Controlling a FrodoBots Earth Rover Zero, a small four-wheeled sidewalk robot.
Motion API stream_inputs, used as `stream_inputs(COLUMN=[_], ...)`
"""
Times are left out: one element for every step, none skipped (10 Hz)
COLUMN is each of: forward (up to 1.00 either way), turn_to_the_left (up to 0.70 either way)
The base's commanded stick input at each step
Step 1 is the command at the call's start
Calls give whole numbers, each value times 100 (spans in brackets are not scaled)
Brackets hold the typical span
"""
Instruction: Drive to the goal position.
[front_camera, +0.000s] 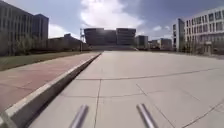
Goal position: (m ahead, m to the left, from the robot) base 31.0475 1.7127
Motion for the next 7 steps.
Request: stream_inputs(forward=[70, 70, 70, 70, 70, 70, 70], turn_to_the_left=[0, 0, 0, 0, 0, 0, 0])
